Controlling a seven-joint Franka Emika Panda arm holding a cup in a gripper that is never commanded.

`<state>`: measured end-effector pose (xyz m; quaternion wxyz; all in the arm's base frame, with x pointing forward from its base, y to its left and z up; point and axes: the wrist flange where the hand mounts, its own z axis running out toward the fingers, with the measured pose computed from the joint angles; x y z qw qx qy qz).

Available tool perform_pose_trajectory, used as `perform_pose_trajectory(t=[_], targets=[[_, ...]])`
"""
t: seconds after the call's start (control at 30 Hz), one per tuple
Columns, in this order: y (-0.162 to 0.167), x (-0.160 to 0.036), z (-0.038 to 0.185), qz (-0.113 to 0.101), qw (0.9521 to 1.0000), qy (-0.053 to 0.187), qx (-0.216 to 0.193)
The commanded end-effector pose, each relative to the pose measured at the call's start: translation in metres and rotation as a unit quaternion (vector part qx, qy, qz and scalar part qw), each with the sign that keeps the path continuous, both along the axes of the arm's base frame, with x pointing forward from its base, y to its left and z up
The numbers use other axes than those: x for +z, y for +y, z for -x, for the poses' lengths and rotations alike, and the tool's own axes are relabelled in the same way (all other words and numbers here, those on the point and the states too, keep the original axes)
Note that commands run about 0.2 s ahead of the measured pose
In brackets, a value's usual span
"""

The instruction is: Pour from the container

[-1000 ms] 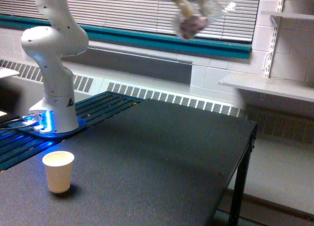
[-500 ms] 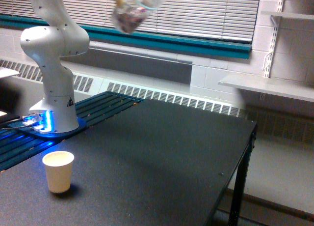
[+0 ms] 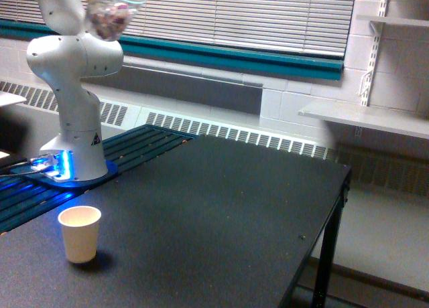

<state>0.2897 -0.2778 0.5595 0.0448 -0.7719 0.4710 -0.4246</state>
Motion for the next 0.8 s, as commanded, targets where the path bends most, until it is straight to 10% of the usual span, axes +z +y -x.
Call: perform_pose_trajectory(t=[0.03, 0.8], targets=[[0.001, -0.022, 0.026, 0.033, 0.9992, 0.014, 0.016], [0.010, -0.154, 0.060, 0.024, 0.9933, 0.111, 0.020]])
